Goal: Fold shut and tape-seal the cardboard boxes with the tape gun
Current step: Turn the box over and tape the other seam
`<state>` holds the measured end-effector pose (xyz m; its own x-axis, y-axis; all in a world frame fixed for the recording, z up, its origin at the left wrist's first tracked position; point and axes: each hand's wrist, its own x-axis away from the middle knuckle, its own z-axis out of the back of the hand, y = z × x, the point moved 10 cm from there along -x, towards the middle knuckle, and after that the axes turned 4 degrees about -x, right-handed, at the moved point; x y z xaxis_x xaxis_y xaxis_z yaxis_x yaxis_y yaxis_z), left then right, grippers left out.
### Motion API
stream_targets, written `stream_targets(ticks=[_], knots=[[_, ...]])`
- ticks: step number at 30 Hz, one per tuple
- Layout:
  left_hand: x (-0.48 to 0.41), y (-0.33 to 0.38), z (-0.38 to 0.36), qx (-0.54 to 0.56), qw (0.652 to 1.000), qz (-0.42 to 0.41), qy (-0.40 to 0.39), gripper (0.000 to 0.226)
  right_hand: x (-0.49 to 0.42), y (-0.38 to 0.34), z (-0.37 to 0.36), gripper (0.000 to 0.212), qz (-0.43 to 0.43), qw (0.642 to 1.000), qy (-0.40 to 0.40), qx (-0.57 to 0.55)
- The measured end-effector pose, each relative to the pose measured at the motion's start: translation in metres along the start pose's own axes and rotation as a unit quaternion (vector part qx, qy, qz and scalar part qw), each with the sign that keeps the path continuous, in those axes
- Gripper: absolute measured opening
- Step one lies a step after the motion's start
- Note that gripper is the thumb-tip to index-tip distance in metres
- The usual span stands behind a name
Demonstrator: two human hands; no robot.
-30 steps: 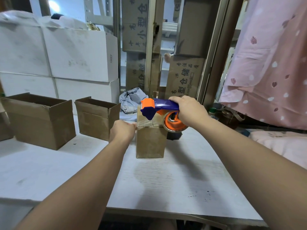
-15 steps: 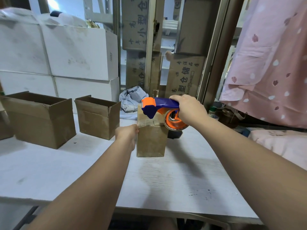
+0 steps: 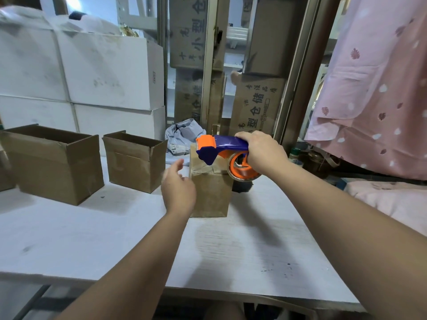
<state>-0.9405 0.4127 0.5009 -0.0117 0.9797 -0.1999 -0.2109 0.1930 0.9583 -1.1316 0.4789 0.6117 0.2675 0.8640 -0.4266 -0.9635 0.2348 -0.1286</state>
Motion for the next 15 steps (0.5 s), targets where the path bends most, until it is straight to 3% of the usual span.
stream_targets(ticks=[2,10,12,15], knots=[[0.011,0.014,-0.01,-0.012,0.999,-0.04,-0.03,0.056,0.0,0.001,0.0,0.061,-0.004,1.0,-0.003,0.0],[0.017,0.011,-0.024,-0.033,0.993,-0.056,-0.094,0.058,-0.001,0.001,-0.001,0.063,-0.002,1.0,-0.005,0.001],[0.014,0.016,-0.026,-0.088,0.988,-0.066,-0.112,0.061,-0.001,0.001,-0.001,0.064,-0.004,1.0,-0.004,0.001],[0.003,0.028,-0.033,-0.211,0.963,-0.128,-0.11,0.087,-0.001,0.002,-0.002,0.062,-0.003,1.0,-0.004,-0.005]])
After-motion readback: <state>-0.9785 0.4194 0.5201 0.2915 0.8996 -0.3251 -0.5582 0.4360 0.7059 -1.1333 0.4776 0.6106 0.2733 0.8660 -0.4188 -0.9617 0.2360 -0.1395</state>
